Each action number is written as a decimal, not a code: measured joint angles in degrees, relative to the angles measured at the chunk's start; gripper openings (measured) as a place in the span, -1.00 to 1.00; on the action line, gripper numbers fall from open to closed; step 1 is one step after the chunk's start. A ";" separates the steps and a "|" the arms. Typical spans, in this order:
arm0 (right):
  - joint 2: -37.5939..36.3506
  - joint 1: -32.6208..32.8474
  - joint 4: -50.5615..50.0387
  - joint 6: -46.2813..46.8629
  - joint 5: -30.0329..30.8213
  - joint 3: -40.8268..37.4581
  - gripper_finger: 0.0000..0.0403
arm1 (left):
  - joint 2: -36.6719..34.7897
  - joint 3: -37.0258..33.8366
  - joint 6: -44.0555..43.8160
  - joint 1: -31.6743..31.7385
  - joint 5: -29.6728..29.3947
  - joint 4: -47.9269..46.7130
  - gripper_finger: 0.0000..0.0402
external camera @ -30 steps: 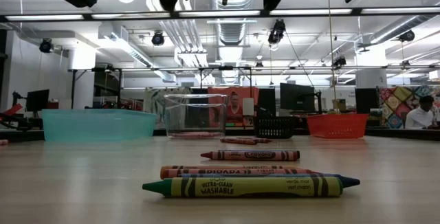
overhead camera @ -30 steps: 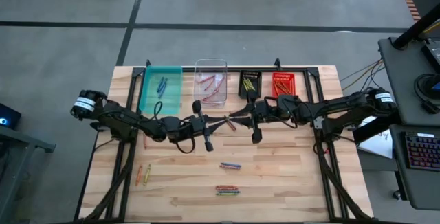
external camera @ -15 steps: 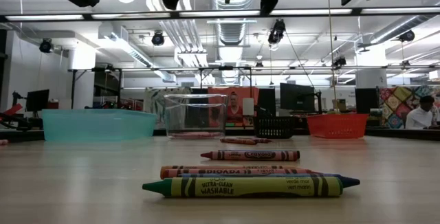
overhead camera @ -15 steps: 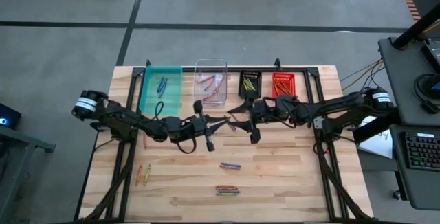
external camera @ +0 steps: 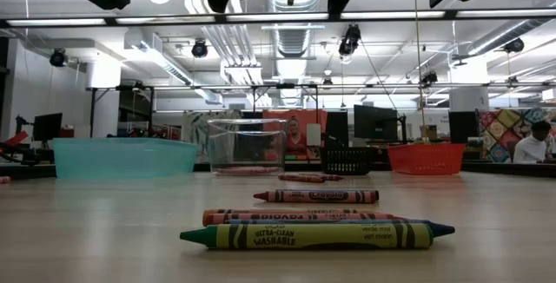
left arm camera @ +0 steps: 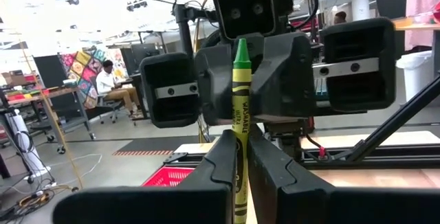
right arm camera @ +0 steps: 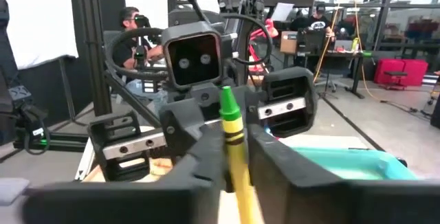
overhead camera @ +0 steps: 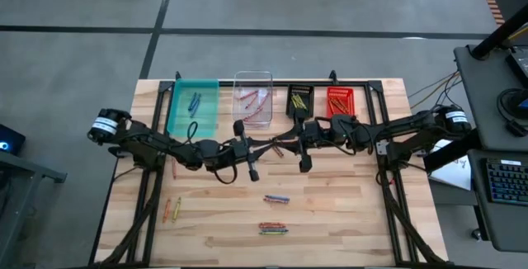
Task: Sort crayons
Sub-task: Put the green crayon into the black bin
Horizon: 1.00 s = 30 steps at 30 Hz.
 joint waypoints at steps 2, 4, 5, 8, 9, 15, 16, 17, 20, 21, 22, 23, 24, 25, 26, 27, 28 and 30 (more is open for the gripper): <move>-0.01 0.03 -0.02 -0.64 0.14 0.00 -0.89 | 0.00 0.00 -0.20 -0.01 0.01 0.00 -0.97; -0.02 0.01 -0.03 -0.66 0.05 0.00 -0.91 | -0.02 0.00 -0.18 -0.01 0.03 -0.06 -0.90; -0.02 0.00 -0.07 -0.48 0.15 0.00 -0.91 | -0.02 -0.01 -0.18 -0.01 0.04 -0.13 -0.86; -0.13 -0.14 -0.23 -0.20 0.46 0.00 -0.92 | -0.12 -0.04 -0.16 -0.01 0.02 -1.28 -0.71; -0.29 -0.35 -0.32 -0.18 0.46 0.00 -0.92 | -0.25 -0.07 -0.16 -0.01 0.01 -2.08 -0.66; -2.96 -5.03 -12.84 -0.18 5.54 2.49 -0.93 | -3.60 -0.09 -1.92 -0.47 -8.59 -9.35 -0.44; -3.08 -6.31 -17.99 -0.19 7.50 3.96 -0.93 | -4.28 -0.09 -2.11 -0.63 -10.37 -10.91 -0.42; -3.10 -7.70 -23.49 -0.19 9.53 5.67 -0.93 | -5.04 -0.11 -2.36 -0.77 -11.60 -12.61 -0.40; -1.82 -12.32 -37.70 -0.12 15.76 10.66 -0.93 | -7.68 -0.11 -4.02 -0.97 -13.07 -17.13 -0.38; -1.16 -14.05 -41.27 0.30 17.38 11.94 -0.93 | -8.53 -0.10 -4.86 -0.97 -13.48 -18.88 -0.38; -0.31 -15.85 -44.73 0.82 18.48 13.03 -0.93 | -9.27 -0.11 -5.72 -0.94 -13.92 -20.46 -0.38; 0.69 -17.64 -47.15 1.56 18.53 13.95 -0.93 | -10.09 -0.11 -6.58 -0.93 -14.19 -22.19 -0.38; 1.83 -19.38 -48.73 2.18 18.31 14.70 -0.93 | -10.89 -0.12 -7.18 -0.92 -14.50 -23.81 -0.38; 3.03 -21.10 -50.03 3.13 18.20 15.28 -0.93 | -11.46 -0.15 -7.64 -0.91 -14.80 -24.53 -0.38; 4.28 -22.74 -51.31 3.87 18.06 15.76 -0.93 | -12.03 -0.15 -7.90 -0.94 -14.98 -25.07 -0.38; 5.72 -24.24 -52.15 4.82 18.01 16.18 -0.93 | -12.57 -0.16 -7.99 -1.04 -15.11 -25.99 -0.38; 7.34 -25.52 -52.49 5.64 17.95 16.67 -0.93 | -12.93 -0.17 -8.09 -1.08 -15.11 -26.73 -0.38; 10.28 -28.23 -53.50 8.33 16.48 17.31 -0.93 | -13.55 -0.20 -8.20 -1.11 -15.11 -27.56 -0.38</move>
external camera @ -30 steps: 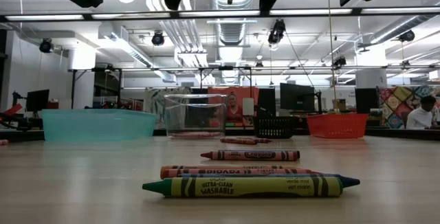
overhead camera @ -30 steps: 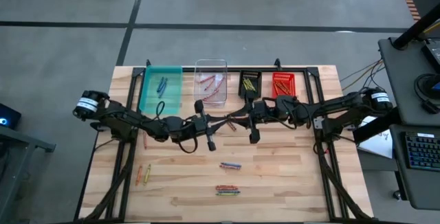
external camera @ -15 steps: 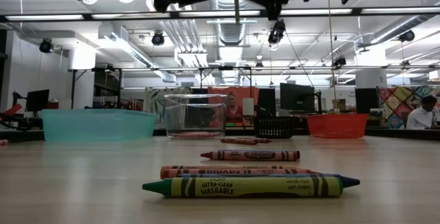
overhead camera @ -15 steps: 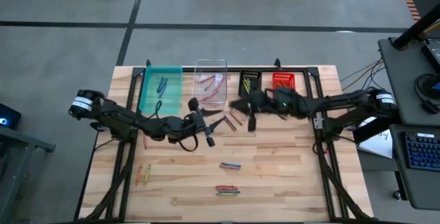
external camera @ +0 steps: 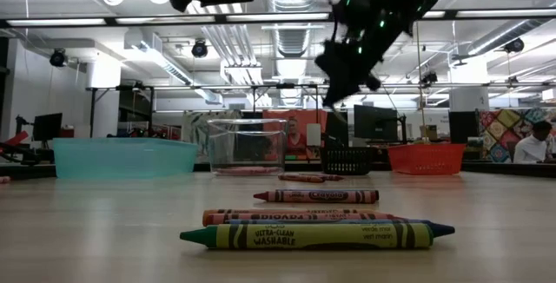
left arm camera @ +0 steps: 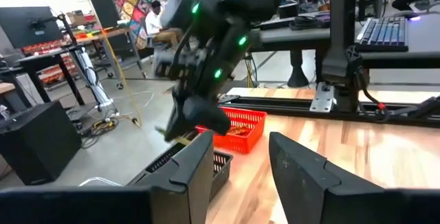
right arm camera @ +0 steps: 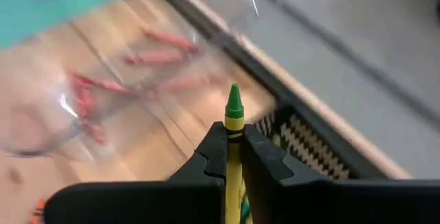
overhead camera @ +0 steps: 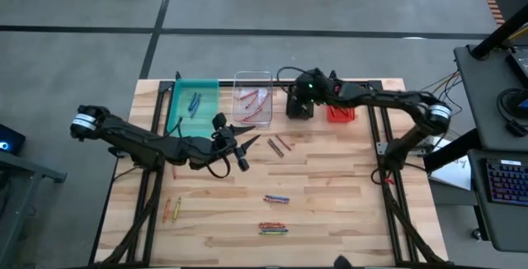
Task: Sort crayons
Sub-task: Put the green crayon into the black bin, then put the red crayon into the transparent bin
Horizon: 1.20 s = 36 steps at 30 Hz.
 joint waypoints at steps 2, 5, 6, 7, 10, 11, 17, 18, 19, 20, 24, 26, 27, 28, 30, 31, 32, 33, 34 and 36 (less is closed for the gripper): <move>2.83 -2.19 -1.66 2.35 -2.45 0.99 -0.93 | -1.02 -0.02 -0.08 -0.09 -0.04 -1.45 -0.38; 6.27 -4.60 -4.02 3.80 -5.96 2.86 -0.93 | -2.51 -0.02 -0.93 -0.19 -0.09 -3.90 -0.38; 7.28 -5.00 -4.60 4.15 -6.03 3.50 -0.93 | -2.91 -0.02 -1.29 -0.19 -0.09 -4.78 -0.38; 8.27 -5.34 -5.22 4.62 -6.05 4.08 -0.93 | -3.45 -0.02 -1.51 -0.19 -0.09 -5.60 -0.38; 10.56 -5.57 -6.49 5.06 -6.03 5.50 -0.93 | -5.02 -0.02 -2.20 -0.23 -0.10 -8.00 -0.38; 11.03 -5.53 -6.71 5.04 -6.05 5.89 -0.93 | -5.53 -0.02 -2.43 -0.23 -0.11 -8.89 -0.38; 12.36 -5.49 -8.16 5.59 -6.03 6.90 -0.68 | -7.26 -0.02 -4.28 -0.23 -0.15 -12.24 -0.38; 12.36 -5.51 -8.18 5.61 -6.01 6.90 -0.61 | -7.34 -0.02 -4.44 -0.23 -0.15 -12.73 -0.38; 12.23 -5.56 -8.18 5.63 -6.01 6.90 -0.55 | -7.36 -0.02 -4.74 -0.23 -0.17 -13.14 -0.38; 12.07 -5.59 -8.20 5.63 -5.91 6.90 -0.50 | -7.36 -0.02 -5.30 -0.23 -0.28 -13.54 -0.38; 10.44 -5.59 -8.35 6.05 -5.75 6.90 -0.33 | -7.41 -0.02 -8.50 -0.23 -1.22 -16.72 -0.38; 9.14 -5.59 -8.58 6.09 -5.75 6.90 -0.28 | -7.47 -0.02 -11.37 -0.23 -1.44 -19.08 -0.38; 8.40 -5.53 -8.67 6.13 -5.76 6.90 -0.26 | -7.56 -0.02 -13.09 -0.23 -1.44 -20.63 -0.38; 7.55 -5.37 -8.75 6.37 -5.76 6.90 -0.25 | -7.69 -0.02 -15.06 -0.23 -1.44 -22.31 -0.38; 5.67 -4.91 -9.62 6.64 -5.91 6.90 -0.25 | -7.97 -0.02 -19.62 -0.23 -1.43 -26.24 -0.38; 4.68 -4.56 -9.95 6.66 -5.96 6.89 -0.25 | -8.16 -0.02 -22.12 -0.23 -1.43 -28.65 -0.38; 3.68 -4.18 -10.27 6.66 -6.01 6.88 -0.26 | -8.36 0.16 -24.58 -0.23 -1.41 -31.65 -0.38; 2.61 -3.72 -10.79 6.64 -6.01 6.88 -0.27 | -8.50 0.95 -27.36 -0.23 -1.36 -36.17 -0.38; 1.60 -3.18 -11.17 6.62 -6.01 6.86 -0.28 | -8.57 2.19 -30.66 -0.19 -1.10 -41.08 -0.38; -0.41 -1.91 -11.28 6.48 -5.99 6.84 -0.30 | -8.57 5.69 -37.97 0.47 0.50 -52.09 -0.38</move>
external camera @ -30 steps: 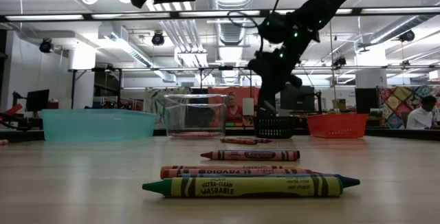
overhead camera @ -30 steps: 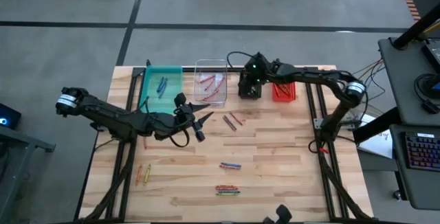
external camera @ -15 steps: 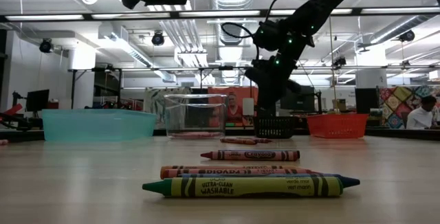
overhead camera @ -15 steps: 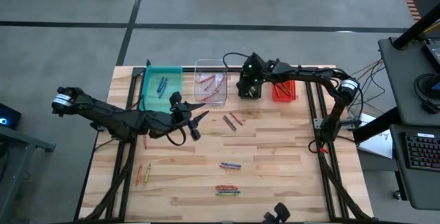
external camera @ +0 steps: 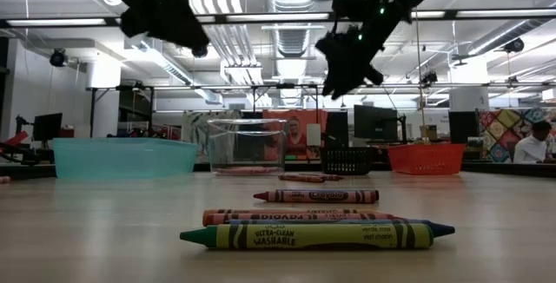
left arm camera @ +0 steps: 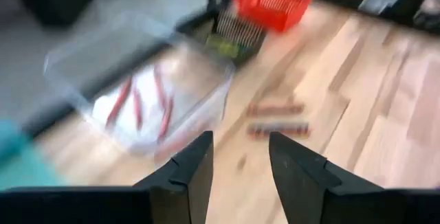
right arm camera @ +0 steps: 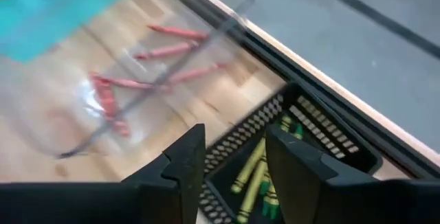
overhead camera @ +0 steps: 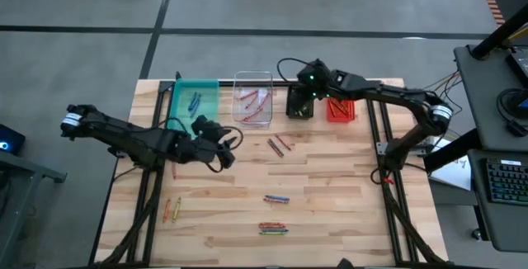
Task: Sort crayons
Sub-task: Put the red crayon into the transparent bin
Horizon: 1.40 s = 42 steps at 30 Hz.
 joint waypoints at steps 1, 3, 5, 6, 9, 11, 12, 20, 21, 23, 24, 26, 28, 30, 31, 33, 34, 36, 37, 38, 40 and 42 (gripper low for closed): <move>-1.09 0.71 0.00 -0.02 0.00 -0.08 -0.32 | 0.30 2.03 -3.60 0.42 1.67 -5.79 -0.38; -2.90 2.37 0.05 -0.07 0.00 -0.12 -0.34 | 1.39 5.68 -9.04 1.01 6.04 -16.12 -0.38; -4.52 3.93 0.02 -0.16 0.00 -0.26 -0.35 | 2.80 8.45 -13.65 1.07 9.73 -24.69 -0.38; -5.20 4.81 -0.02 -0.19 0.07 -0.33 -0.36 | 3.35 9.52 -15.92 1.00 10.89 -28.11 -0.38; -6.93 7.27 0.01 -0.58 0.42 -0.54 -0.37 | 4.92 10.66 -22.86 0.82 13.38 -36.98 -0.38; -7.68 8.83 0.03 -0.63 0.44 -0.63 -0.37 | 5.80 10.23 -27.73 0.60 14.70 -40.89 -0.38; -7.99 9.54 0.07 -0.63 0.43 -0.68 -0.36 | 5.99 9.65 -29.95 0.54 15.47 -42.30 -0.38; -8.31 14.23 0.04 -2.37 0.44 -0.82 -0.36 | 7.62 0.98 -43.46 0.48 23.03 -44.75 -0.38; -8.28 14.49 0.04 -2.71 0.44 -0.82 -0.36 | 7.76 -0.19 -44.69 0.46 23.12 -44.55 -0.38; -8.26 14.76 0.07 -3.59 0.46 -0.82 -0.37 | 7.87 -2.33 -46.76 0.60 23.26 -44.46 -0.38; -8.20 14.76 0.21 -3.65 0.46 -0.82 -0.37 | 7.92 -3.32 -47.94 0.64 23.51 -44.47 -0.38; -8.17 14.81 0.55 -3.61 0.52 -0.82 -0.38 | 7.94 -5.15 -51.38 0.67 24.01 -44.46 -0.38; -8.14 14.81 0.47 -3.64 0.59 -0.82 -0.38 | 7.93 -6.73 -55.08 0.54 24.25 -44.46 -0.38; -8.08 14.81 0.50 -3.65 0.57 -0.82 -0.38 | 7.88 -8.13 -58.72 -0.06 25.25 -44.25 -0.38; -7.95 14.83 0.52 -3.73 0.57 -0.82 -0.38 | 7.88 -8.75 -60.01 -0.51 25.89 -44.23 -0.38; -7.74 14.83 0.50 -4.32 0.57 -0.82 -0.39 | 7.88 -8.89 -61.09 -2.03 26.28 -43.93 -0.38; -7.57 14.85 0.48 -4.49 0.55 -0.82 -0.40 | 7.86 -8.67 -62.54 -2.81 26.36 -43.51 -0.38; -7.39 14.83 0.50 -4.73 0.56 -0.82 -0.40 | 7.83 -8.76 -65.12 -4.40 26.36 -43.80 -0.38; -7.36 14.83 0.50 -5.16 0.56 -0.83 -0.40 | 7.83 -8.89 -66.68 -5.33 26.55 -43.88 -0.38; -7.36 14.83 0.52 -5.43 0.56 -0.85 -0.40 | 7.83 -8.95 -67.96 -6.18 26.78 -43.84 -0.38; -7.36 14.83 0.64 -5.65 0.56 -0.95 -0.39 | 8.16 -8.82 -70.10 -8.03 28.07 -43.66 -0.38; -7.36 14.83 0.66 -5.68 0.55 -0.98 -0.39 | 9.13 -8.17 -74.41 -10.17 31.64 -43.87 -0.38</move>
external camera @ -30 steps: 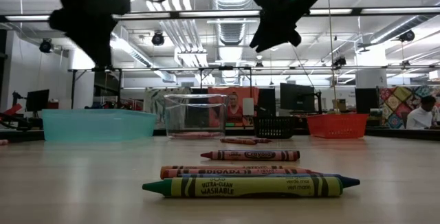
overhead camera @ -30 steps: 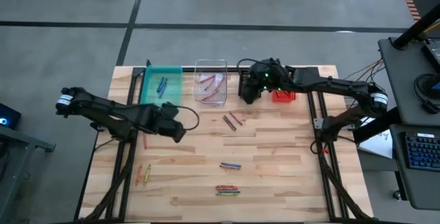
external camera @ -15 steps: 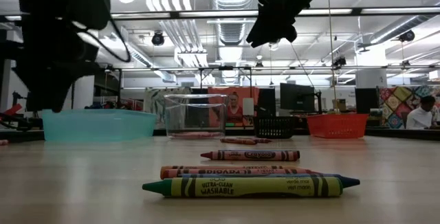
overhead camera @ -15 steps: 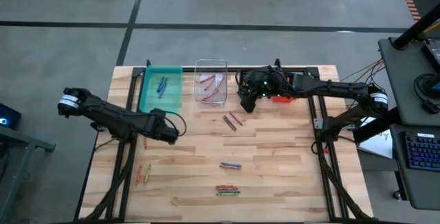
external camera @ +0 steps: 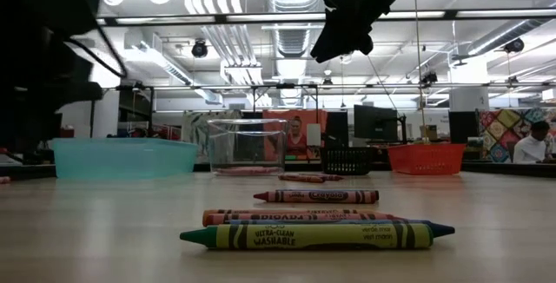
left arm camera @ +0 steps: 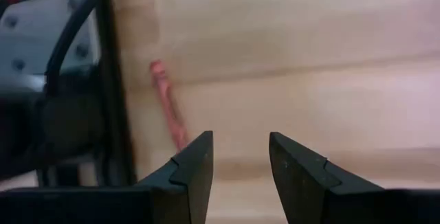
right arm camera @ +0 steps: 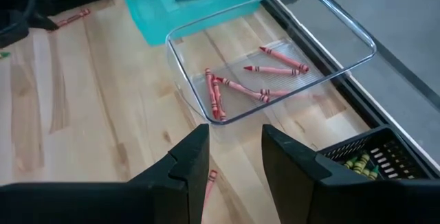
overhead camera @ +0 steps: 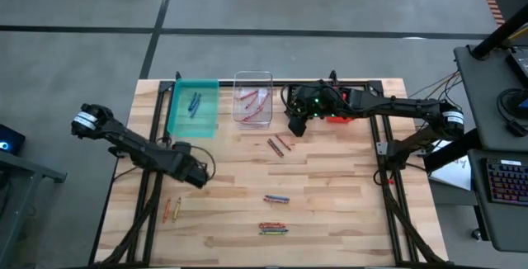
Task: Sort crayons
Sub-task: Put the red crayon into the transparent bin
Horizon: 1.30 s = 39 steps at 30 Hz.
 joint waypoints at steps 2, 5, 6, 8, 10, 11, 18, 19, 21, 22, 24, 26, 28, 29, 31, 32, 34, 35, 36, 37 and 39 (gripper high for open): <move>0.00 0.00 0.00 -0.07 -0.01 -0.01 -0.39 | 1.38 0.62 -4.88 -2.62 0.29 -0.92 -0.38; 0.00 0.00 0.75 -0.32 -0.01 -0.49 -0.39 | 4.47 0.98 -16.94 -6.25 -0.66 -1.86 -0.38; 0.01 0.00 1.40 -0.43 -0.01 -0.80 -0.39 | 5.52 0.98 -21.08 -7.16 -0.63 -1.96 -0.38; 0.07 0.00 2.47 -1.07 -0.03 -1.20 -0.39 | 7.71 0.98 -28.30 -7.94 0.88 -1.97 -0.38; 0.07 0.00 2.71 -1.42 -0.05 -1.43 -0.39 | 9.85 1.06 -32.64 -7.89 4.15 -1.94 -0.38; 0.07 0.00 2.83 -1.42 -0.06 -1.55 -0.39 | 10.95 1.40 -34.32 -7.63 4.91 -2.10 -0.38; 0.07 0.00 2.91 -1.42 -0.05 -2.27 -0.39 | 17.18 3.03 -36.76 -6.86 4.27 -3.48 -0.38; 0.07 0.00 2.88 -1.42 -0.05 -2.40 -0.39 | 17.95 3.25 -36.88 -6.82 4.23 -4.16 -0.38; 0.07 0.00 2.99 -1.42 -0.05 -2.56 -0.39 | 19.20 3.28 -37.16 -6.43 4.21 -5.33 -0.38; 0.07 0.00 3.36 -1.42 -0.05 -2.66 -0.39 | 19.72 3.24 -37.16 -6.14 4.23 -5.73 -0.38; 0.07 0.00 4.38 -1.42 -0.07 -2.91 -0.39 | 20.87 3.23 -37.16 -5.74 4.23 -6.42 -0.38; 0.07 0.00 4.67 -1.42 -0.05 -3.10 -0.39 | 22.17 3.13 -37.14 -5.34 4.25 -7.26 -0.38; 0.07 0.00 4.71 -1.42 -0.06 -3.34 -0.39 | 23.41 3.12 -36.68 -5.26 4.25 -7.00 -0.38; 0.07 0.00 4.97 -1.42 -0.05 -3.56 -0.39 | 24.04 3.12 -35.99 -5.28 4.37 -7.02 -0.38; 0.07 0.00 5.03 -1.42 -0.05 -3.89 -0.39 | 25.66 3.12 -35.35 -5.32 4.41 -7.01 -0.38; 0.07 0.00 5.05 -1.42 -0.07 -4.01 -0.39 | 26.38 3.12 -35.08 -5.31 4.45 -6.89 -0.38; 0.07 0.00 5.36 -1.42 -0.07 -4.36 -0.39 | 27.73 3.12 -35.04 -5.31 4.45 -6.89 -0.38; 0.07 0.00 5.44 -1.42 -0.05 -4.53 -0.39 | 28.41 3.12 -35.02 -5.33 4.45 -6.85 -0.38; 0.07 0.01 5.41 -1.42 -0.07 -4.69 -0.39 | 29.07 3.12 -34.84 -5.33 4.45 -6.67 -0.38; 0.07 0.00 5.41 -1.42 -0.06 -4.84 -0.39 | 29.64 3.12 -34.30 -5.31 4.43 -6.48 -0.38; 0.07 0.01 5.45 -1.42 -0.05 -5.01 -0.39 | 30.73 3.12 -33.20 -5.31 4.40 -5.55 -0.38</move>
